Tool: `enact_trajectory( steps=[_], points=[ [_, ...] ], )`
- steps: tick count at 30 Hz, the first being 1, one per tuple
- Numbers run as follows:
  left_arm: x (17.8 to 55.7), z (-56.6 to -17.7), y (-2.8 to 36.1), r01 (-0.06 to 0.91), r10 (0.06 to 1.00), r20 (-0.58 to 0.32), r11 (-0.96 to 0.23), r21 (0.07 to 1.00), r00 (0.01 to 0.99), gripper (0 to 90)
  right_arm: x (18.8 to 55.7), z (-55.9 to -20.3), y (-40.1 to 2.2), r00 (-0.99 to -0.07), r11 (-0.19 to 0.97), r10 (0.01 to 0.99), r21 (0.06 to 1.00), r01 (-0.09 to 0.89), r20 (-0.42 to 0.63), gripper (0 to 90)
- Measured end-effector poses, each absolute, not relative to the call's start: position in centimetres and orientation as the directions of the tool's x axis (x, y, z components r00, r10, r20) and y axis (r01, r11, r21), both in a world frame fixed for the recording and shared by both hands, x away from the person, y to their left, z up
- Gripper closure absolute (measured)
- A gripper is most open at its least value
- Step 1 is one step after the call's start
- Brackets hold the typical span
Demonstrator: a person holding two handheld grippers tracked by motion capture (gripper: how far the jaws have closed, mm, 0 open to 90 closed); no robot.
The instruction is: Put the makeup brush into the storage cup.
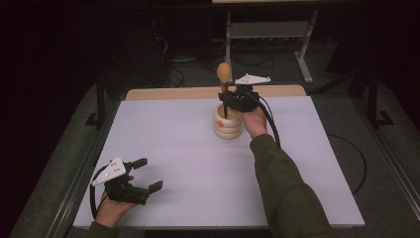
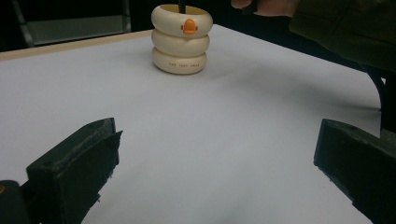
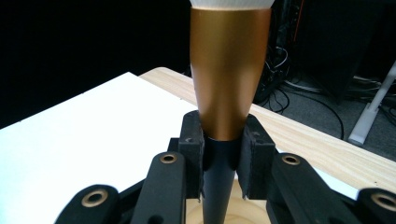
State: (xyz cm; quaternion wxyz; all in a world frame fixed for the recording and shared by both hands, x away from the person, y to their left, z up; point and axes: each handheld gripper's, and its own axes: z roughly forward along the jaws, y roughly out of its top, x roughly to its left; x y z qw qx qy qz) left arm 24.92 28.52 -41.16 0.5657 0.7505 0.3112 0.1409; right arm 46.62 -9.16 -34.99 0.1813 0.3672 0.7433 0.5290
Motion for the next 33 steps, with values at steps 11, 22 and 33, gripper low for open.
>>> enact_trajectory(
  steps=[11,22,33],
  points=[
    [24.9,-41.2,28.4,0.311,0.621,-0.147,-0.165,0.936,0.770,0.0,46.8,-36.2,-9.1,-0.654,0.190,0.747,0.904,0.383,0.120,72.9],
    [24.9,-41.2,28.2,0.307,0.615,-0.144,-0.169,0.937,0.776,0.0,46.9,-37.3,-9.4,-0.648,0.217,0.753,0.886,0.410,0.115,72.7],
    [24.9,-41.1,28.2,0.305,0.613,-0.142,-0.170,0.937,0.777,0.0,47.0,-37.2,-9.9,-0.628,0.180,0.764,0.887,0.424,0.145,14.7]
  ],
)
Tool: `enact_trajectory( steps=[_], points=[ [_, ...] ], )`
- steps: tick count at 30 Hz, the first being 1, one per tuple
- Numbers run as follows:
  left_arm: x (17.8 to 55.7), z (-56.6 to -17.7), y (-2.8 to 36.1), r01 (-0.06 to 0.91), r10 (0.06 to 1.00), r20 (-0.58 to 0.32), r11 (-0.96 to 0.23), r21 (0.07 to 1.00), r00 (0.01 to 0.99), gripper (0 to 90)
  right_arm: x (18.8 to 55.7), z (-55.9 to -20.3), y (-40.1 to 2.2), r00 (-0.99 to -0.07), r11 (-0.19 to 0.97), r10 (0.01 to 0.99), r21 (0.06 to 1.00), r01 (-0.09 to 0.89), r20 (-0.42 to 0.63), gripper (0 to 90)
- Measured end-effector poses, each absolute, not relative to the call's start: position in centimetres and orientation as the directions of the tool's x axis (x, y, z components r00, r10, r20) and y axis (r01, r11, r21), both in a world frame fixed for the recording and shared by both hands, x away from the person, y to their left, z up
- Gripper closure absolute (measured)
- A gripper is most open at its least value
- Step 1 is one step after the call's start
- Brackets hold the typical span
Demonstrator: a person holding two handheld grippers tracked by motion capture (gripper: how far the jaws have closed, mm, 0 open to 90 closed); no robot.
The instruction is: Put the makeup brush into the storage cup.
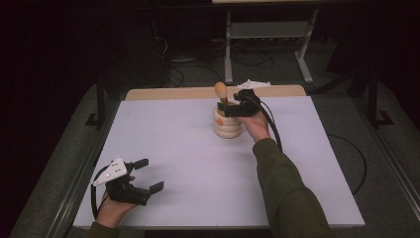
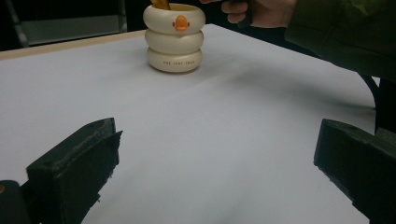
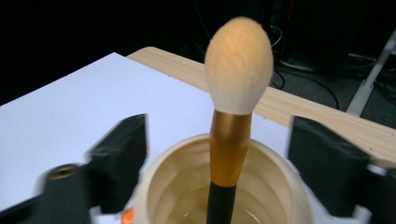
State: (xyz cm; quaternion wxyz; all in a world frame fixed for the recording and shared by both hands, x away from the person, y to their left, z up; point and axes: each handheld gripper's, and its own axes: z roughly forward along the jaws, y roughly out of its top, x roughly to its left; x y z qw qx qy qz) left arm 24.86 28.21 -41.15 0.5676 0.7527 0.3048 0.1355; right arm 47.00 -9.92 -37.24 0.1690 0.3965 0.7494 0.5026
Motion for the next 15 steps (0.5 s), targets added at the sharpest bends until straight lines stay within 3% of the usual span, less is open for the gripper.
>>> enact_trajectory(
  steps=[15],
  points=[
    [24.9,-41.2,28.2,0.305,0.613,-0.142,-0.170,0.937,0.777,0.0,46.1,-36.4,-10.3,-0.655,0.211,0.743,0.883,0.418,0.133,7.1]
  ],
)
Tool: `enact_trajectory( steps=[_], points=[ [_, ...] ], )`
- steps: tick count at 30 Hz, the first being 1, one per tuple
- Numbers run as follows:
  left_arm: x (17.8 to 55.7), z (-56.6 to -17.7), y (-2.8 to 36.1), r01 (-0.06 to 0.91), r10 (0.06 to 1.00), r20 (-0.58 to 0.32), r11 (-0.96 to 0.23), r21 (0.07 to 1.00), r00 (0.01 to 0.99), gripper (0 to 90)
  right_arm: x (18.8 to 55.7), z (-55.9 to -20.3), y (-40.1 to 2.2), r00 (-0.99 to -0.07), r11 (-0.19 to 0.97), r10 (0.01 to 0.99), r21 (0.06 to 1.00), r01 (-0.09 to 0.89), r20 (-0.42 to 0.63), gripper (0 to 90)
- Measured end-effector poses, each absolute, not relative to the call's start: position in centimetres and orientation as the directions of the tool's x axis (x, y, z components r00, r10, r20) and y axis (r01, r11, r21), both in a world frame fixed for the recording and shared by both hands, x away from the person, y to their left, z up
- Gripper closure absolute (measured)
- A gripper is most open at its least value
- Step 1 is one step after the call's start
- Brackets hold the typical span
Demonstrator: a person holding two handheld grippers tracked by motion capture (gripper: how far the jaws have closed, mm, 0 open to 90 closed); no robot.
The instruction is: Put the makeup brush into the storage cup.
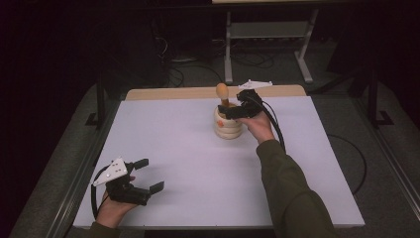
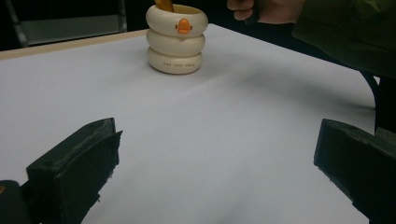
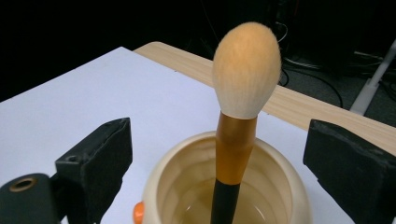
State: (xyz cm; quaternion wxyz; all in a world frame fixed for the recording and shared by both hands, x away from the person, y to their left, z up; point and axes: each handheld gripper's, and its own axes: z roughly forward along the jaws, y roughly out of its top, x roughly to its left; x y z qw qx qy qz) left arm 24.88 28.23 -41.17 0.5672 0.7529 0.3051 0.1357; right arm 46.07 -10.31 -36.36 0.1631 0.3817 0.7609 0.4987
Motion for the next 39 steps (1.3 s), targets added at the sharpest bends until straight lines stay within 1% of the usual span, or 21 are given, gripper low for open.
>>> enact_trajectory(
  steps=[23,39],
  points=[
    [24.8,-41.2,28.3,0.307,0.617,-0.143,-0.168,0.937,0.774,0.0,41.4,-35.4,-12.7,-0.724,0.241,0.682,0.902,0.359,0.106,6.5],
    [24.9,-41.2,28.2,0.308,0.619,-0.142,-0.170,0.936,0.773,0.0,37.6,-35.5,-15.6,-0.740,0.228,0.665,0.915,0.333,0.103,4.2]
  ],
)
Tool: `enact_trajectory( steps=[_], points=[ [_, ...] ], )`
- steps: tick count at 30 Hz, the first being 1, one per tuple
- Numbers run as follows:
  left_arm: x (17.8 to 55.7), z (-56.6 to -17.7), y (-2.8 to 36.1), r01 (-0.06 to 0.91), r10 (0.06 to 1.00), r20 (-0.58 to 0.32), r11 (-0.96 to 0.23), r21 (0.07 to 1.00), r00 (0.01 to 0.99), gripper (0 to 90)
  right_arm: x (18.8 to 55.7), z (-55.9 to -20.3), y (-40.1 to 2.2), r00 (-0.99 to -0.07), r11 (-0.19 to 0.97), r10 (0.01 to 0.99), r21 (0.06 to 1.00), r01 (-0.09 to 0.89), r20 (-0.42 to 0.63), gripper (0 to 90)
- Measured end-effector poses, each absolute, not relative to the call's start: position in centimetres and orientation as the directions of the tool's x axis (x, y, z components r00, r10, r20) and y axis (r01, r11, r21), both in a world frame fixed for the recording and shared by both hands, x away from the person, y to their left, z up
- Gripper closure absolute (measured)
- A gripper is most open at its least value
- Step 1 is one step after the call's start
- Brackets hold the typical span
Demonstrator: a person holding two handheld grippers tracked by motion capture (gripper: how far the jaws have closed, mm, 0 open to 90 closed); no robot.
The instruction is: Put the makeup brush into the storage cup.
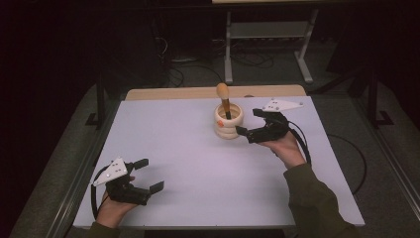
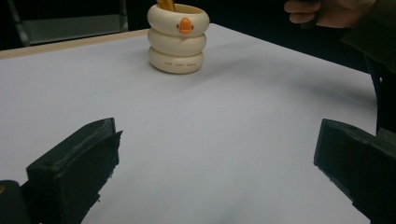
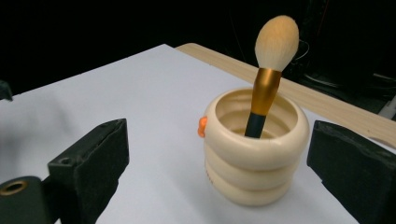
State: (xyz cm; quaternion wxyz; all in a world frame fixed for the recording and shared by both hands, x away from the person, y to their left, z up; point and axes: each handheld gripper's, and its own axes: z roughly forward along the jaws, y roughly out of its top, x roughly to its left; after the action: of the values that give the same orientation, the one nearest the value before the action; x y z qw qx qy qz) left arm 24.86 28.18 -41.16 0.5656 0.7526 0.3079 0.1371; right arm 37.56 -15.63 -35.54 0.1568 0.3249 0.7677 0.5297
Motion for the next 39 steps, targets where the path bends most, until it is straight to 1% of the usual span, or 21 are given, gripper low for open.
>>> enact_trajectory(
  steps=[4,8,11,14,22,39],
  points=[
    [24.9,-41.2,28.1,0.310,0.616,-0.142,-0.173,0.935,0.774,0.0,36.4,-35.8,-16.3,-0.745,0.221,0.660,0.923,0.316,0.097,4.1],
    [24.9,-41.1,28.1,0.310,0.620,-0.144,-0.169,0.936,0.771,0.0,35.5,-36.2,-16.6,-0.751,0.238,0.655,0.922,0.306,0.080,3.4],
    [24.9,-41.2,28.2,0.309,0.620,-0.140,-0.172,0.935,0.772,0.0,34.8,-36.5,-16.8,-0.751,0.248,0.656,0.915,0.317,0.082,1.7],
    [25.0,-41.2,28.2,0.315,0.621,-0.152,-0.162,0.935,0.769,0.0,34.0,-36.7,-17.0,-0.750,0.242,0.656,0.921,0.306,0.077,1.8],
    [25.1,-41.2,28.3,0.315,0.619,-0.149,-0.168,0.934,0.771,0.0,32.1,-37.0,-18.2,-0.745,0.222,0.662,0.929,0.298,0.080,1.5],
    [25.0,-41.2,28.3,0.312,0.619,-0.143,-0.173,0.934,0.772,0.0,28.5,-38.3,-20.9,-0.721,0.220,0.689,0.926,0.308,0.076,1.4]
  ],
)
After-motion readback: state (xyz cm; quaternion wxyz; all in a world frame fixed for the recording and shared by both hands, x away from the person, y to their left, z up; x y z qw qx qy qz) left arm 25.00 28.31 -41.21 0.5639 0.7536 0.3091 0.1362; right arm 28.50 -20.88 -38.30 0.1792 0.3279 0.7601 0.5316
